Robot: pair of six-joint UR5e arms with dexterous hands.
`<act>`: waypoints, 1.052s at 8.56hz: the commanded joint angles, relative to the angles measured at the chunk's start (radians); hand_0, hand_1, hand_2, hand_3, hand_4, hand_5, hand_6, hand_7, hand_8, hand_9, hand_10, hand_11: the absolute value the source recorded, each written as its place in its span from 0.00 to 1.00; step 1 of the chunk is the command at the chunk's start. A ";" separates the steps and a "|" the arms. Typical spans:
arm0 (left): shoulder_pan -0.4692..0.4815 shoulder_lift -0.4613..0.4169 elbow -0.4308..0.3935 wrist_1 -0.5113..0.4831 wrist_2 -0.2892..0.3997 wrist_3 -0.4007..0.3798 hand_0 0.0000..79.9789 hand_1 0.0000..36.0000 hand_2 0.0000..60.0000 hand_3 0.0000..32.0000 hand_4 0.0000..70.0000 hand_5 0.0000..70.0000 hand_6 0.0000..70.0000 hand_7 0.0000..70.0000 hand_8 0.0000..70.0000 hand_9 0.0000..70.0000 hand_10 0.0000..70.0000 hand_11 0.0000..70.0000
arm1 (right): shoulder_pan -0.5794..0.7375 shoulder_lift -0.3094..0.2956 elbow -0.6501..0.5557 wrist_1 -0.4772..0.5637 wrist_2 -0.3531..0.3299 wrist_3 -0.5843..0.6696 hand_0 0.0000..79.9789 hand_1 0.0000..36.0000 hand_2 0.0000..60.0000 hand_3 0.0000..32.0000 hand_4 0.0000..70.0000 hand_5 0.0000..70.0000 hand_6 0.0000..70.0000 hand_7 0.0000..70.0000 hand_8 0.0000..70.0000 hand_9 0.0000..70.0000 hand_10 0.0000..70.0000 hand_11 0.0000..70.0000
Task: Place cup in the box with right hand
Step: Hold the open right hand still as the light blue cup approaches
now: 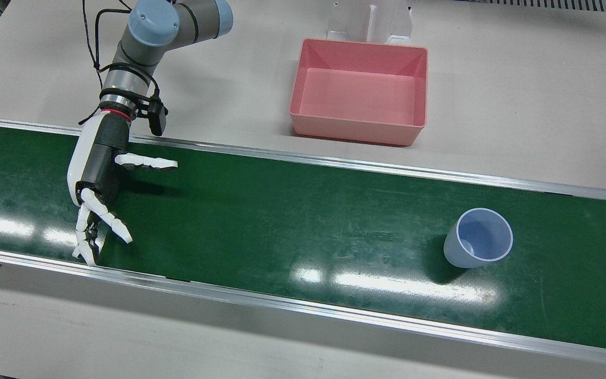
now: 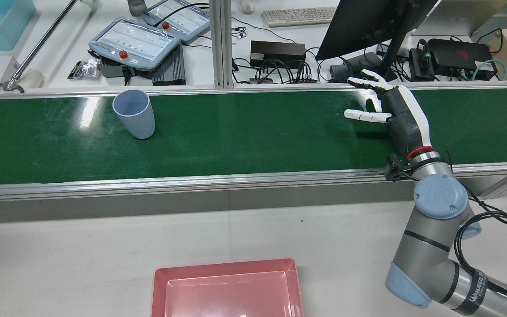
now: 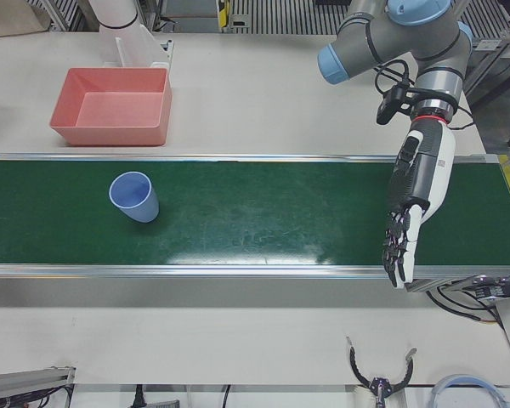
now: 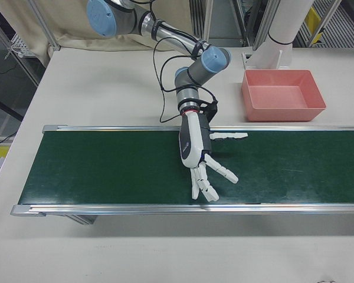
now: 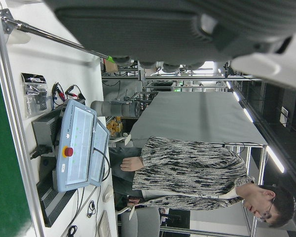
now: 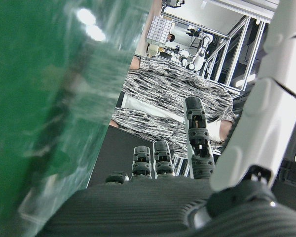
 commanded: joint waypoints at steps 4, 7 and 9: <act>0.000 0.000 0.000 0.000 0.000 0.000 0.00 0.00 0.00 0.00 0.00 0.00 0.00 0.00 0.00 0.00 0.00 0.00 | 0.000 0.000 0.000 0.000 -0.001 0.000 0.63 0.26 0.00 0.00 0.37 0.06 0.07 0.29 0.09 0.19 0.00 0.01; 0.000 0.000 0.000 0.000 0.000 -0.001 0.00 0.00 0.00 0.00 0.00 0.00 0.00 0.00 0.00 0.00 0.00 0.00 | 0.000 -0.001 -0.005 0.000 -0.003 0.000 0.63 0.28 0.05 0.00 0.36 0.06 0.07 0.29 0.09 0.20 0.00 0.02; 0.000 0.000 0.000 0.000 0.000 0.000 0.00 0.00 0.00 0.00 0.00 0.00 0.00 0.00 0.00 0.00 0.00 0.00 | 0.000 0.000 -0.007 0.000 -0.003 0.000 0.63 0.25 0.00 0.00 0.37 0.06 0.07 0.29 0.09 0.20 0.00 0.02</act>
